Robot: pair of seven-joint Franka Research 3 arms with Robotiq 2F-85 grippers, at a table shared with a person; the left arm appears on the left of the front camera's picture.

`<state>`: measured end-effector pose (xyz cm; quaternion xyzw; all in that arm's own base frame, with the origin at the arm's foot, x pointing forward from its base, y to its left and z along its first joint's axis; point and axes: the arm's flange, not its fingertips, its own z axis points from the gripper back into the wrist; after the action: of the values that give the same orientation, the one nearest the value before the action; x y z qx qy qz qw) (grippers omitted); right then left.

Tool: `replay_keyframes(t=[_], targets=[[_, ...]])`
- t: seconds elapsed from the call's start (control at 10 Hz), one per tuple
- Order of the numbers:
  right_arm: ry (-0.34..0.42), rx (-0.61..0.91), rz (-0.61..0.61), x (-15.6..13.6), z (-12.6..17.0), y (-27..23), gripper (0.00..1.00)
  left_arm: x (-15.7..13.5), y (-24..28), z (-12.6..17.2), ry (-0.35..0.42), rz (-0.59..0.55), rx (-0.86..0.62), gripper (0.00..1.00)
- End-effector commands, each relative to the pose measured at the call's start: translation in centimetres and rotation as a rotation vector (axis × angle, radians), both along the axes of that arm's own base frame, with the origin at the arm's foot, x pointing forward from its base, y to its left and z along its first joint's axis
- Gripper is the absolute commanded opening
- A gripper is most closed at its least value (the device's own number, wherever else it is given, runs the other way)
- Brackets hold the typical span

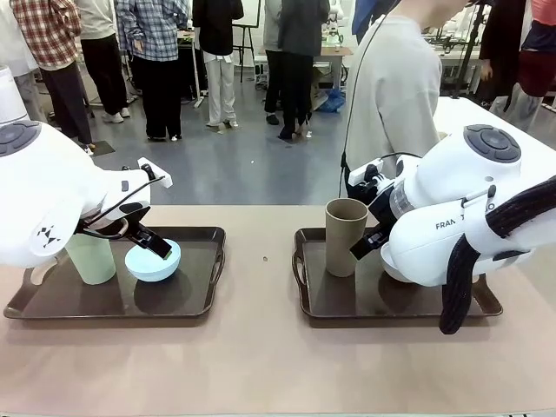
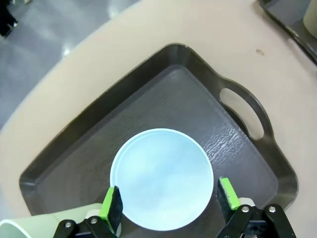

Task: Set up a tray with a mat and arrange the tableware.
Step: Pick up the Picnic Bowl and Reusable plastic cup from the Handle tray in front of the human's position and hold them in the air.

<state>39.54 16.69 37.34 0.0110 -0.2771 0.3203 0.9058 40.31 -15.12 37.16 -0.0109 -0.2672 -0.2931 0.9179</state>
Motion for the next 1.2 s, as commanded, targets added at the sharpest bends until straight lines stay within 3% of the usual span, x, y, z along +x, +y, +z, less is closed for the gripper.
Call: replay_keyframes(t=[0.0, 0.9, 1.0, 1.1], targets=[[0.000, 0.000, 0.000, 0.0, 0.0, 0.0, 1.00, 0.0, 0.0, 0.0, 0.000, 0.000, 0.000, 1.00], [0.000, 0.000, 0.000, 0.0, 0.0, 0.0, 1.00, 0.0, 0.0, 0.0, 0.000, 0.000, 0.000, 1.00], [0.022, -0.029, 0.003, -0.8, 0.8, 0.3, 1.00, 0.0, 0.0, 0.0, 0.000, 0.000, 0.000, 1.00], [-0.015, -0.060, 0.005, -2.8, 2.9, 0.5, 1.00, -1.6, -0.5, 2.6, -0.008, 0.012, -0.024, 1.00]])
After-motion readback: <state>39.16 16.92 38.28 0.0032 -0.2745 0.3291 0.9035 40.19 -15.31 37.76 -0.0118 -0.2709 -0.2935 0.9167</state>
